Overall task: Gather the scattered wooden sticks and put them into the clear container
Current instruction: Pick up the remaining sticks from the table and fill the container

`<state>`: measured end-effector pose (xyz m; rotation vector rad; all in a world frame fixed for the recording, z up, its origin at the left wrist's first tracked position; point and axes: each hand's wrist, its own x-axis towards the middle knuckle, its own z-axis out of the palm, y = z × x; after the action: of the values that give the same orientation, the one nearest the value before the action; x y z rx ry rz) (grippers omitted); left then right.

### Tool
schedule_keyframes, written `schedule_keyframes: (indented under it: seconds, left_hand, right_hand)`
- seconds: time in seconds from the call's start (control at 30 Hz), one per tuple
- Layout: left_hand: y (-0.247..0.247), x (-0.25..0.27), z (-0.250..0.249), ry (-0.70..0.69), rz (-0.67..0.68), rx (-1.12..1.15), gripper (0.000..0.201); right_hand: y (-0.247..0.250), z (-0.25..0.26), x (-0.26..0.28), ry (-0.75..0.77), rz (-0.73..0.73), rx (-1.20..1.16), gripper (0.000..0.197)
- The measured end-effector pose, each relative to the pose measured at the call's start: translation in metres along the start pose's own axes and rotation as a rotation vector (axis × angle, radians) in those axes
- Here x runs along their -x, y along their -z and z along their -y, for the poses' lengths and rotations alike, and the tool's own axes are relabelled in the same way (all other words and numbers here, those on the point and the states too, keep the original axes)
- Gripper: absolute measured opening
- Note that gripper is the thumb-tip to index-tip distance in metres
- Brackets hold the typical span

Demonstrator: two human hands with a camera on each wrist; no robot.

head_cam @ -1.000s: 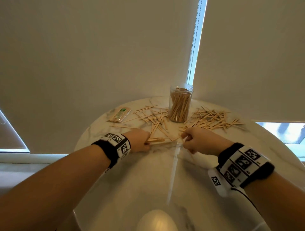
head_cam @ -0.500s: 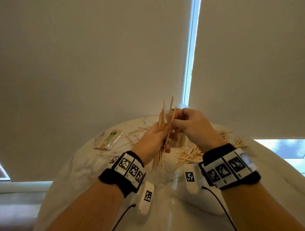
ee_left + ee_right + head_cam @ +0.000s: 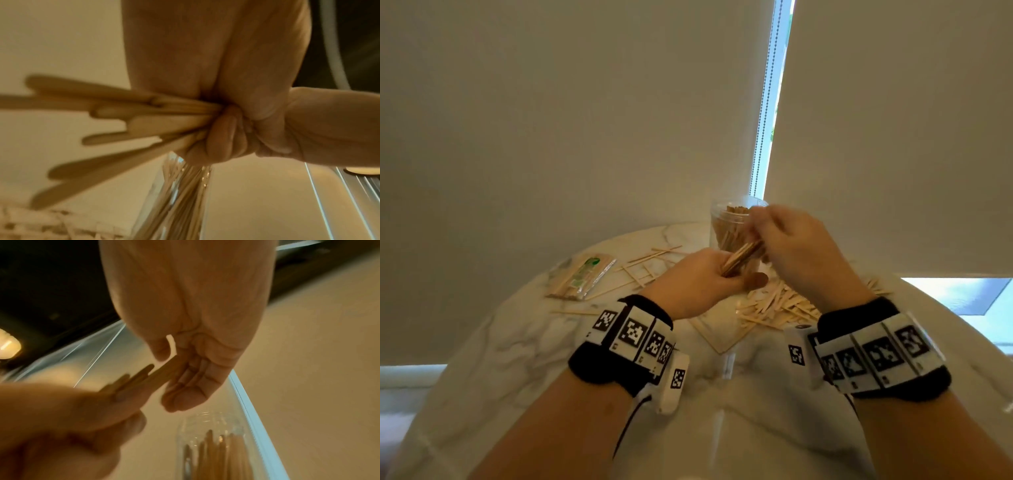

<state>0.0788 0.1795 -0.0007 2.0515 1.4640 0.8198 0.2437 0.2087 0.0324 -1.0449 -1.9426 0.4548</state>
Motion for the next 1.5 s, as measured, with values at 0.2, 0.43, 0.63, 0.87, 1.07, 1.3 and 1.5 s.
schedule_keyframes:
  seconds: [0.2, 0.43, 0.63, 0.87, 1.07, 1.3, 1.5]
  left_hand:
    - [-0.007, -0.009, 0.010, 0.040, 0.000, -0.167, 0.058]
    - [0.010, -0.001, 0.003, 0.018, -0.061, 0.021, 0.074]
    - [0.016, 0.005, -0.001, 0.030, -0.067, 0.076, 0.068]
    - [0.050, 0.009, 0.006, 0.194, -0.412, 0.162, 0.077]
    - [0.044, 0.008, -0.009, 0.411, -0.518, 0.979, 0.068]
    - [0.035, 0.004, -0.017, 0.329, -0.586, 0.952, 0.035]
    - [0.030, 0.000, -0.022, 0.413, -0.453, 1.063, 0.045]
  right_hand:
    - [-0.019, 0.003, 0.007, 0.081, 0.191, 0.459, 0.054]
    - [-0.002, 0.017, 0.008, 0.093, 0.434, 0.187, 0.025]
    - [-0.011, 0.013, 0.007, 0.078, 0.371, 0.138, 0.024]
    - [0.022, -0.014, -0.004, -0.096, 0.204, -0.086, 0.025]
    - [0.014, -0.007, -0.003, -0.097, 0.156, -0.297, 0.025]
    - [-0.003, 0.009, 0.006, -0.092, 0.242, -0.086, 0.039]
    - [0.013, 0.005, 0.003, -0.131, 0.149, -0.170, 0.040]
